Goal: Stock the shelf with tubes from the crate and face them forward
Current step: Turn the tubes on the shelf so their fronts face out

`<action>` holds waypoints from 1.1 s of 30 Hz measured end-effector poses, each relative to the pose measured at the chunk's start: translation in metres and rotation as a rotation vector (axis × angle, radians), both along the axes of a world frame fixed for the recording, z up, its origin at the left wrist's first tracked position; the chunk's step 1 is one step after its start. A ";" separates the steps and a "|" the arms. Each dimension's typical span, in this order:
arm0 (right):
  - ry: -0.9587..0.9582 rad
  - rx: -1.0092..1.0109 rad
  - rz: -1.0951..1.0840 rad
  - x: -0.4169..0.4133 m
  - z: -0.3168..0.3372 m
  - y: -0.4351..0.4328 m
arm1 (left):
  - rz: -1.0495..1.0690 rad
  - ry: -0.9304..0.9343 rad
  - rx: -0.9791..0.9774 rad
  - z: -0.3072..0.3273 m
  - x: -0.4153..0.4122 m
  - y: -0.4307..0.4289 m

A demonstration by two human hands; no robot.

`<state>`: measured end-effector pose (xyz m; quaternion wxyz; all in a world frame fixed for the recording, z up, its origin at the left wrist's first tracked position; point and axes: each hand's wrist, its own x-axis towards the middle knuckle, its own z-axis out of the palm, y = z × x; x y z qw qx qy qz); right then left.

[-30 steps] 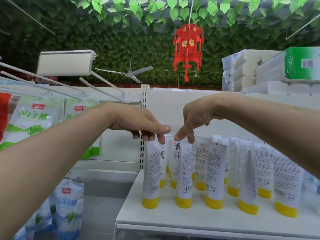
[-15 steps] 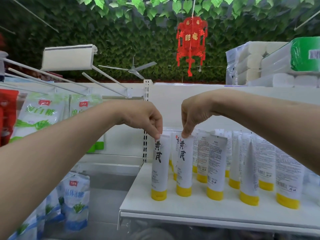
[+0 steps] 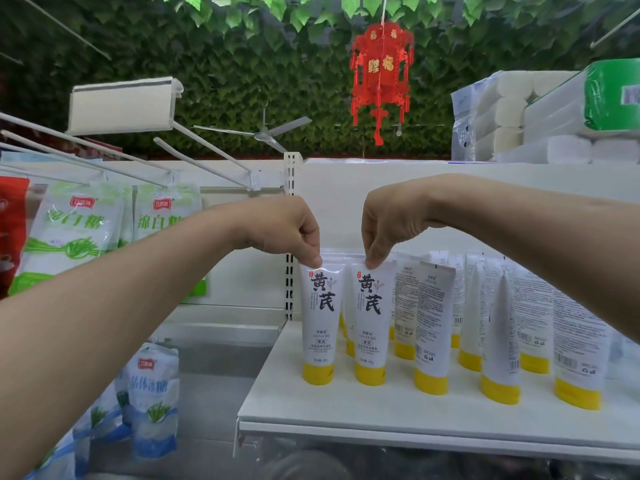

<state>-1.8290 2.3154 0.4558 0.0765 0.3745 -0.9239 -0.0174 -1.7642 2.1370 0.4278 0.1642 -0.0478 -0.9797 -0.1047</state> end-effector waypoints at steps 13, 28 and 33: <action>-0.045 -0.054 0.001 0.004 -0.001 0.005 | 0.023 -0.019 0.035 0.003 -0.005 0.004; -0.056 -0.021 0.005 0.010 0.002 0.006 | 0.012 -0.039 0.050 0.005 -0.006 -0.002; -0.058 -0.025 0.011 0.011 0.001 0.008 | 0.004 -0.046 0.058 0.003 -0.008 -0.003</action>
